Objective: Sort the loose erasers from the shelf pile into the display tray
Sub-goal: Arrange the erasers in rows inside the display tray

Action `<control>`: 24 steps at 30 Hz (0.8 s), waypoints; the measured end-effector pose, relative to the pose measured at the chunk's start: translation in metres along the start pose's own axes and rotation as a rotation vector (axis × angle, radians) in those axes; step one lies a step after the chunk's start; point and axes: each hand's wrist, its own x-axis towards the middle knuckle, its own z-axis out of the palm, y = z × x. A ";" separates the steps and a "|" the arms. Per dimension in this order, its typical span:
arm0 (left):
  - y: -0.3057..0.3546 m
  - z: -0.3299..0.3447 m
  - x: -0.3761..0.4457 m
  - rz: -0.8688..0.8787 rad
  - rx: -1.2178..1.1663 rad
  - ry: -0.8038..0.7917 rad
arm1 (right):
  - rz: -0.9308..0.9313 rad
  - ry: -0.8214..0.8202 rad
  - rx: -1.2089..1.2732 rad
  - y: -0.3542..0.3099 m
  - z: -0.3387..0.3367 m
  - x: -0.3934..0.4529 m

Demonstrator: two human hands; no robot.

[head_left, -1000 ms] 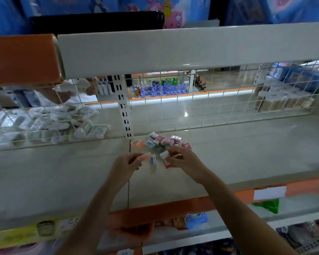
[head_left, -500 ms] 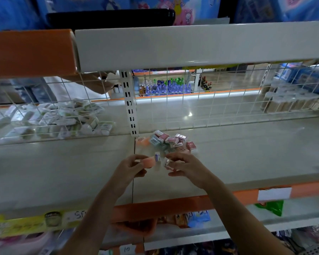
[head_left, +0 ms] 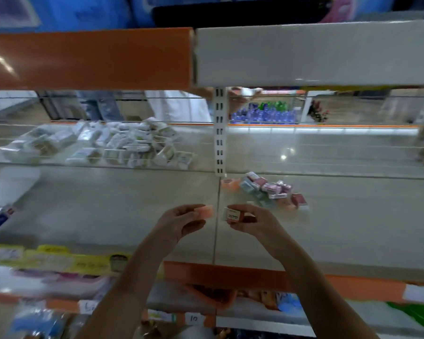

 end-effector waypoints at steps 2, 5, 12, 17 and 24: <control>0.007 -0.022 -0.008 0.023 0.007 0.026 | -0.020 -0.033 -0.015 -0.006 0.021 0.009; 0.019 -0.062 -0.023 0.050 0.009 0.091 | -0.056 -0.092 -0.026 -0.016 0.062 0.022; 0.053 -0.184 -0.075 0.108 0.098 0.223 | -0.109 -0.216 -0.091 -0.039 0.199 0.053; 0.084 -0.286 -0.113 0.120 0.145 0.301 | -0.200 -0.244 -0.125 -0.062 0.314 0.068; 0.112 -0.403 -0.145 0.122 0.194 0.388 | -0.260 -0.273 -0.193 -0.083 0.433 0.085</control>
